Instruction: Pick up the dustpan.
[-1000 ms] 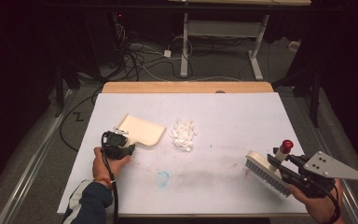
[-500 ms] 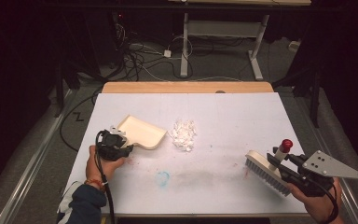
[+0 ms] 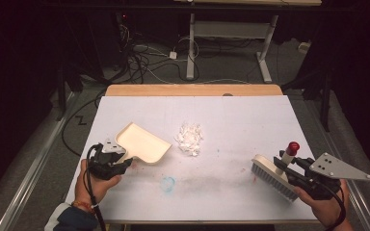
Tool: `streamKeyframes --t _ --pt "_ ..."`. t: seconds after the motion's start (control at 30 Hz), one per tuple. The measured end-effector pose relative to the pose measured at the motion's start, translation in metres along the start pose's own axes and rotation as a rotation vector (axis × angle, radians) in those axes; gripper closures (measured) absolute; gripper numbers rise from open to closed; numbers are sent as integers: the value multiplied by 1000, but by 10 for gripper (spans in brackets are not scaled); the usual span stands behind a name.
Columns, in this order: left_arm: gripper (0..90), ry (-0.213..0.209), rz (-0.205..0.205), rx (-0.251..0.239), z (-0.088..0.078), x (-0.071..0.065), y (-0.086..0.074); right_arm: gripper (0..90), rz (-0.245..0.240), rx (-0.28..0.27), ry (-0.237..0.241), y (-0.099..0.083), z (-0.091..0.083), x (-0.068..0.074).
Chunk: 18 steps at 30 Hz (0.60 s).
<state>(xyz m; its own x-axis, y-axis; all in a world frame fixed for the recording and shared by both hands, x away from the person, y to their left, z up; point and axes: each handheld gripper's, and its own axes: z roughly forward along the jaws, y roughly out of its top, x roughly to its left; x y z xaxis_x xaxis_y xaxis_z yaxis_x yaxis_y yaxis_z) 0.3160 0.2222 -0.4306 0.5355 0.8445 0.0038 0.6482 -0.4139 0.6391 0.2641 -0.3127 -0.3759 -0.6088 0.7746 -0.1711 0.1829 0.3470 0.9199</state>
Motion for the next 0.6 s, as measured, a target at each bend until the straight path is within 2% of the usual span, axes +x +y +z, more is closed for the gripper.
streamKeyframes --t 0.13,0.2,0.3,0.6 --pt "638 -24 11 -8 -7 -4 -11 701 6 -2 -1 1 2 0" --pt "638 -44 35 14 -6 -10 -19 701 7 -6 -8 2 3 1" --pt "638 -62 48 27 -2 -16 -24 701 10 -12 0 3 6 1" --pt "638 -71 70 45 2 -26 -31 701 -5 -9 24 7 17 4"
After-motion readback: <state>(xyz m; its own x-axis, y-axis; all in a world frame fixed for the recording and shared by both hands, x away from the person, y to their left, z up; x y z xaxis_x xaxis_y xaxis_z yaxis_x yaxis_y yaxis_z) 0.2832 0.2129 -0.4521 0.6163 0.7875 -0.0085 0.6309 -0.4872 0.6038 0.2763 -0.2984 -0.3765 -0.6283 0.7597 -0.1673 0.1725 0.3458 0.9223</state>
